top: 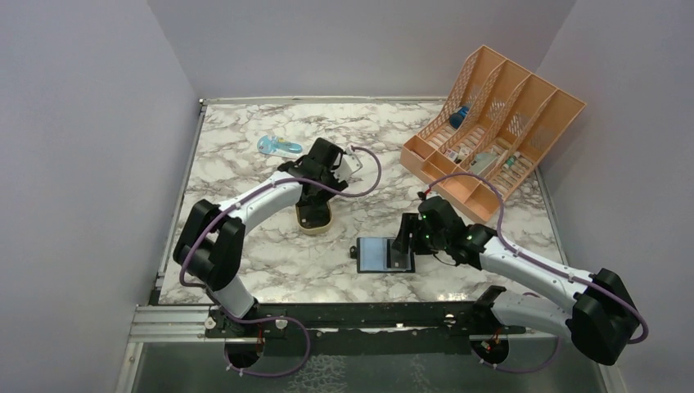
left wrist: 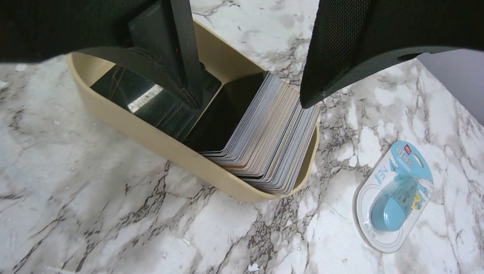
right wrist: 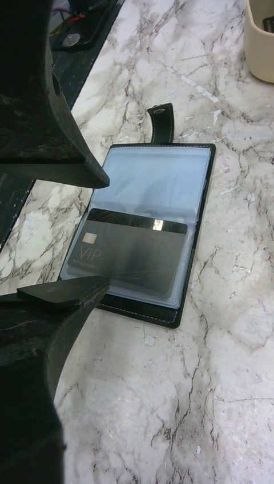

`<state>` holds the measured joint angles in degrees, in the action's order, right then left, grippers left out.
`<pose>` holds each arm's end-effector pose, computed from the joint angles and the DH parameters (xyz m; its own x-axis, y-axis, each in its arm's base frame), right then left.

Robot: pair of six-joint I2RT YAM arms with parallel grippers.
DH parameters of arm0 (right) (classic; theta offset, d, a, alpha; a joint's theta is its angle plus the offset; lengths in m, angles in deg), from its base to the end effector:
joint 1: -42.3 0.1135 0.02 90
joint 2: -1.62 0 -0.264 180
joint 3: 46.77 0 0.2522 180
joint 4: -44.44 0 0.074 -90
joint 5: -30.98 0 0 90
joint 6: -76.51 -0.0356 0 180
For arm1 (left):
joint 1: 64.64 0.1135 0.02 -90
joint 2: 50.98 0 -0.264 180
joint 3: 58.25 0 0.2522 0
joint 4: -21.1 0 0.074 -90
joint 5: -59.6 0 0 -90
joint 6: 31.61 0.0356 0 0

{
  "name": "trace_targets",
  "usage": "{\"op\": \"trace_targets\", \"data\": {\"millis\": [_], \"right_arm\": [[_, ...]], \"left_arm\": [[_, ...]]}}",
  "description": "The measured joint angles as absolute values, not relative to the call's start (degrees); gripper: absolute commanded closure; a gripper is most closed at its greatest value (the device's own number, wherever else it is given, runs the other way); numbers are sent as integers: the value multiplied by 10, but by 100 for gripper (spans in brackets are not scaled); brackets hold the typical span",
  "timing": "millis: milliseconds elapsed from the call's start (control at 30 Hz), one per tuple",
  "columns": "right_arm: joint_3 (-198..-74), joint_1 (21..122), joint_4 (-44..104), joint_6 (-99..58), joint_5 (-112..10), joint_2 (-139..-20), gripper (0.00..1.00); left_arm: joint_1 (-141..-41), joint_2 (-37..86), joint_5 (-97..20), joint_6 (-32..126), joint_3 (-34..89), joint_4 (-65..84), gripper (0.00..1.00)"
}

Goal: Put the credit cards into the card holder
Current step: Pick up the credit card from the storage box.

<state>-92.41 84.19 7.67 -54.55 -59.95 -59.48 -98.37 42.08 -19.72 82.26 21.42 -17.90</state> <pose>0.1512 0.1349 0.1908 -0.8774 0.0953 -0.4703 -0.1113 0.9129 0.3926 0.2914 -0.1866 0.2324 -0.4197 0.7584 -0.4987 0.6796 0.6268 0.3812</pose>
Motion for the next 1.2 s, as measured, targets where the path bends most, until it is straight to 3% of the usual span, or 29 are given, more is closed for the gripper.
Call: {"op": "trace_targets", "data": {"millis": [367,833,1067,1200], "right_arm": [[-924,842,76,-543,-599,-595,41],[-933,842,75,-543,-600,-599,42],[-933,842,75,-543,-600,-595,42],[-933,842,75,-543,-600,-595,42]], "left_arm": [[-973,487,-172,927,211,-173,37],[-973,497,-99,956,199,-118,53],[-974,497,-78,957,198,-107,54],[-975,497,-74,956,198,-107,59]]}}
